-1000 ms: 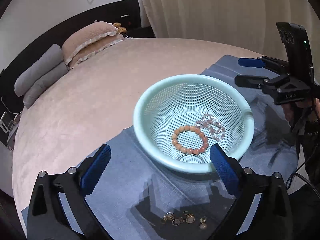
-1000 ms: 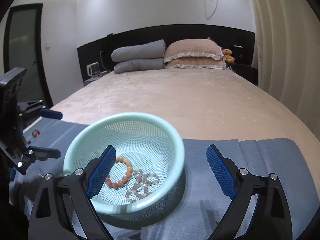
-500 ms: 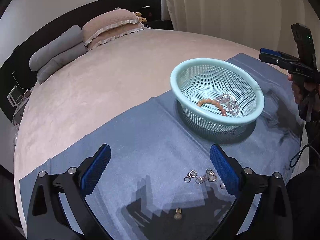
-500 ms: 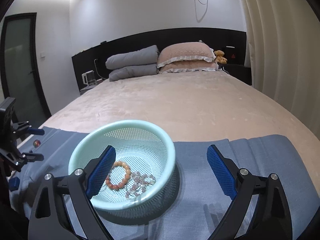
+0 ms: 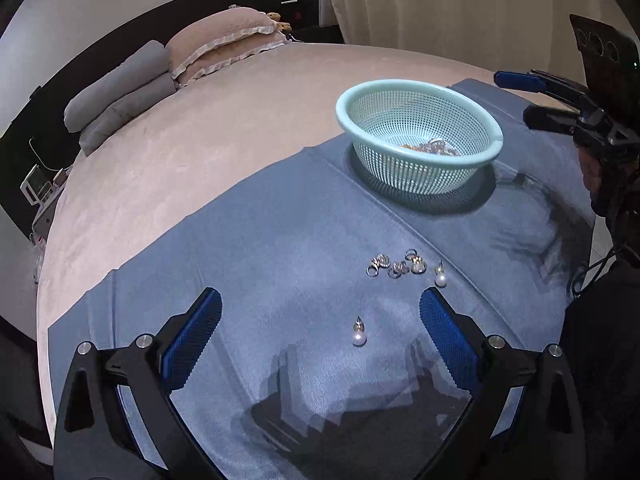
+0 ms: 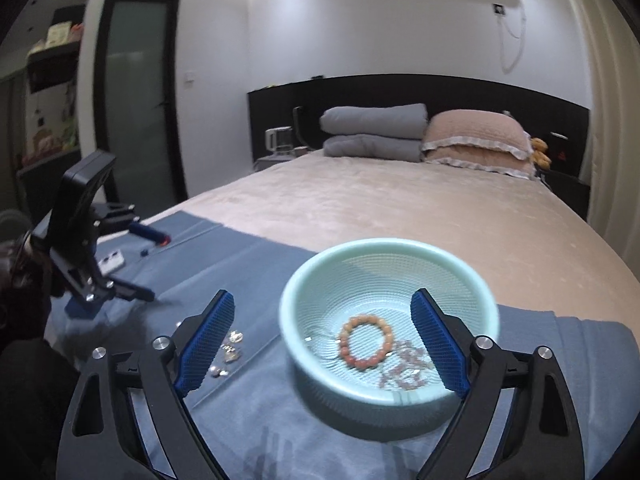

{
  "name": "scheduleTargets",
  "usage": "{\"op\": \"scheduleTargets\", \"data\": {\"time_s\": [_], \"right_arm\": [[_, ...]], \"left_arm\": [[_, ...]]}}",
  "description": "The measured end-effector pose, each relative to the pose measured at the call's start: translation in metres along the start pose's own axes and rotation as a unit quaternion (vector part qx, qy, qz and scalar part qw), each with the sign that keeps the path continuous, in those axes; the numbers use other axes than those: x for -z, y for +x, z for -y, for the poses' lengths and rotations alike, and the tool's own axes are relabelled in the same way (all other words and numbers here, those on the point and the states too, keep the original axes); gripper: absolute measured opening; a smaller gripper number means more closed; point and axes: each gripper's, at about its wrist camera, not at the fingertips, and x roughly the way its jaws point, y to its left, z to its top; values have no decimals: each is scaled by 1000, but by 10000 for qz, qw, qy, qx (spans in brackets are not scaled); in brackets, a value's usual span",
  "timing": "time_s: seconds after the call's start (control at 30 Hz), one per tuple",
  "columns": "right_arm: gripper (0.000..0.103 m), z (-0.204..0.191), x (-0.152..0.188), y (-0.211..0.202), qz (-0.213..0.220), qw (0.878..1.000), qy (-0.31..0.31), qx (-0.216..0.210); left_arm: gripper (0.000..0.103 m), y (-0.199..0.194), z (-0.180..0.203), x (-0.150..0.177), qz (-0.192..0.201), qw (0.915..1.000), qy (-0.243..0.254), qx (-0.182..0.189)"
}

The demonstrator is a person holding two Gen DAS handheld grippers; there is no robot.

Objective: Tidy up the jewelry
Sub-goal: 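Close the right tool on a pearl drop earring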

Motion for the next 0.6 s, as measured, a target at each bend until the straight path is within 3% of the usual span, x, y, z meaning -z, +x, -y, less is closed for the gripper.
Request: {"op": "scheduleTargets", "data": {"time_s": [0.1, 0.27, 0.53, 0.6], "right_arm": [[73, -29, 8, 19, -327, 9976, -535, -308], [67, -55, 17, 45, -684, 9898, -873, -899], [60, -71, 30, 85, -1133, 9827, -908, -1148], [54, -71, 33, 93, -1270, 9817, -883, -1112]], "left_arm": [[97, 3, 4, 13, -49, 10000, 35, 11], [97, 12, 7, 29, -45, 9998, 5, 196], [97, 48, 11, 39, -41, 9980, -328, 542], [97, 52, 8, 39, 86, 9973, -488, 541]]}}
